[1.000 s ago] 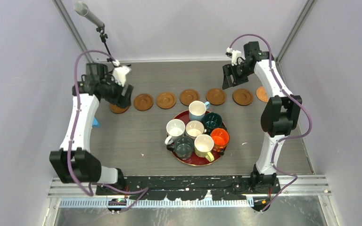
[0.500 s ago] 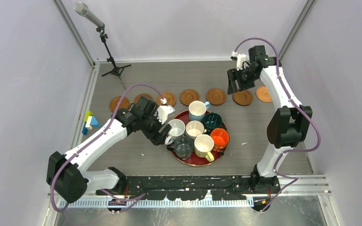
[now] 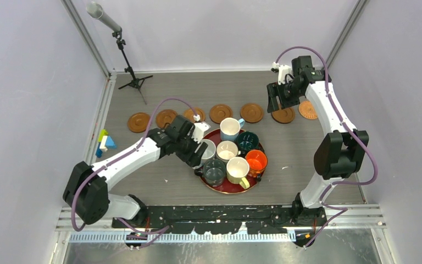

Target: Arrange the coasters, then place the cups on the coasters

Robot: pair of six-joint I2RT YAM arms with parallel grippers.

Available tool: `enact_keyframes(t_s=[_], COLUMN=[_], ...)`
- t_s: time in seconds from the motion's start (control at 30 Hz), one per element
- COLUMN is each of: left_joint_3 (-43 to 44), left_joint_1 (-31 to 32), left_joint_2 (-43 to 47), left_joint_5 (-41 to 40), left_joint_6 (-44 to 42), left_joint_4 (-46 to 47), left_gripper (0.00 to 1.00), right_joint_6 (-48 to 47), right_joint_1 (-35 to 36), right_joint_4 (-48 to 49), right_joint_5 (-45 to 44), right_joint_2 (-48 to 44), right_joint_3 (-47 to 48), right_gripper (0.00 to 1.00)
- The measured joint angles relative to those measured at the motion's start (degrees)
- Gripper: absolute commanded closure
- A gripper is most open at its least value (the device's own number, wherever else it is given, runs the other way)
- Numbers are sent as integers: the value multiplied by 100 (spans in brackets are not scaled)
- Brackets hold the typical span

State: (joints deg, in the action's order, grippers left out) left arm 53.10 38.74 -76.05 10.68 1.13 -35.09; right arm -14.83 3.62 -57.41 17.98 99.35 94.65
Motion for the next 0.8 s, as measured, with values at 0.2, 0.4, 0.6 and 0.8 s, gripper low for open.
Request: enact_keyframes(t_s=[0.2,0.4,0.6,0.8], left_joint_3=[-26,-66,-61,-7], left_joint_1=[55,68,68,68], left_joint_2=[-280,-603,-804,-1060], left_joint_5=[-107,-238,-323,-402], left_joint_6=[140,146,146,146], left_joint_4=[358,459,448,402], left_gripper=[44,53,57,77], right_joint_6=[-2,-9,-42,-92], right_joint_1=[0,-11,-35,-37], right_joint_4=[9,13,15,15], right_joint_5=[-59,-103,-116,-118], right_joint_2=[-2,0,-2,-2], right_joint_3=[0,0,-26,-63], right_gripper=[31,31,31,31])
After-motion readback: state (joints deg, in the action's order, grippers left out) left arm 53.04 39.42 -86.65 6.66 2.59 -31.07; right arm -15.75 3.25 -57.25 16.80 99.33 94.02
